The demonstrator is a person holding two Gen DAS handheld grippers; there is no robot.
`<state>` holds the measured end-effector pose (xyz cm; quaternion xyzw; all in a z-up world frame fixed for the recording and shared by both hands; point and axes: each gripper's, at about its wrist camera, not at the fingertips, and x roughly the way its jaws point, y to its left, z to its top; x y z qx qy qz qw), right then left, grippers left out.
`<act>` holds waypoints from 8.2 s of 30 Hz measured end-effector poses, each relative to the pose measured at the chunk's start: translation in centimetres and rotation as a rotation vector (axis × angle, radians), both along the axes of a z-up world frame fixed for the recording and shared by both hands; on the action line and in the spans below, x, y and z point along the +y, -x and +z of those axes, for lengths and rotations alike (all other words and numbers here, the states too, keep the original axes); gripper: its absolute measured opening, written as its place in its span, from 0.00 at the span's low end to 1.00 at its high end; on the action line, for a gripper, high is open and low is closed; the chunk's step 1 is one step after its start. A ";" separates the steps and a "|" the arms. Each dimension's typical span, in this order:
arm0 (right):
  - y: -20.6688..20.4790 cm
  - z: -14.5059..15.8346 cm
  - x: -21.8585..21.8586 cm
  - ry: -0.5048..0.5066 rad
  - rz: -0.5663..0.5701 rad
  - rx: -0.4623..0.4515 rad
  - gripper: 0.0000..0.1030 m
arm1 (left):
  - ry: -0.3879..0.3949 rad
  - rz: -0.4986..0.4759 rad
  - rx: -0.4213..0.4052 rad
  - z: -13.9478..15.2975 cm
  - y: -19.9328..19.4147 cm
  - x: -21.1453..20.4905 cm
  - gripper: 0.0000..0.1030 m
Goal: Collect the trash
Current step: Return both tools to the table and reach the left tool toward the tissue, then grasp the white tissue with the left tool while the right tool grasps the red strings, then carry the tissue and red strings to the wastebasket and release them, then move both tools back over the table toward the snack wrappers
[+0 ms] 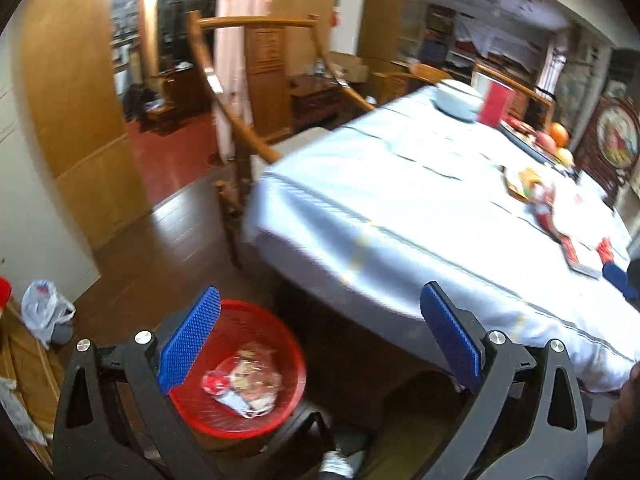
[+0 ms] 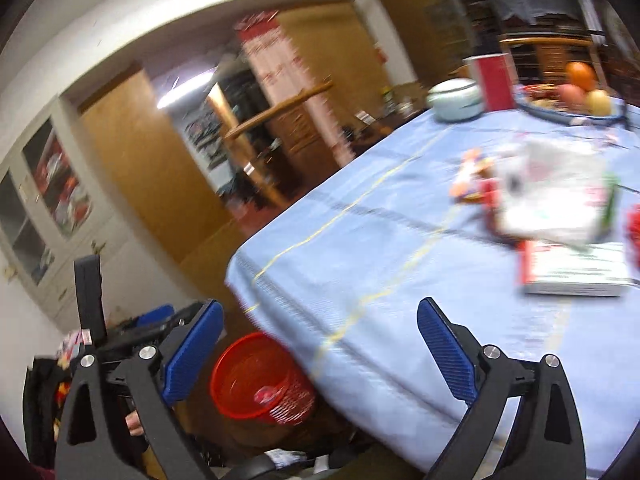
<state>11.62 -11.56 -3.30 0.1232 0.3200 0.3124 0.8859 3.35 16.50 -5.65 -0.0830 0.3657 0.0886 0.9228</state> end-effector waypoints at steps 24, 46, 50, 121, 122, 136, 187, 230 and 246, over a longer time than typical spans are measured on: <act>-4.5 -2.5 -22.6 0.128 -0.577 0.007 0.95 | -0.052 -0.568 0.041 1.1 -15.2 -28.3 0.94; -4.1 -2.4 -22.1 0.061 -0.499 0.020 0.95 | -0.070 -0.199 0.062 0.8 -16.4 -15.1 0.94; -4.0 -2.3 -22.3 0.052 -0.508 0.020 0.95 | -0.046 -0.404 0.051 0.9 -16.1 -21.0 0.94; -12.7 -3.7 -18.7 0.393 -0.518 0.168 0.52 | 0.218 -0.195 -0.024 0.3 -11.8 -4.9 0.18; -13.1 -4.2 -19.0 0.364 -0.497 0.201 0.26 | 0.214 -0.196 -0.029 0.5 -11.6 -4.8 0.18; -5.3 2.8 -15.0 0.067 -0.335 -0.045 0.23 | 0.152 -0.149 -0.096 3.8 -7.0 -2.7 0.18; 2.7 -4.2 27.4 0.305 0.475 0.080 0.66 | 0.074 0.438 0.052 -5.8 6.2 19.9 0.93; -3.3 -2.1 -13.5 0.028 -0.328 0.025 0.89 | 0.049 -0.270 0.081 0.8 -11.6 -13.0 0.93; -4.5 -3.0 -14.5 -0.008 -0.310 0.072 0.92 | 0.147 -0.198 0.160 -1.5 -19.0 -11.0 0.93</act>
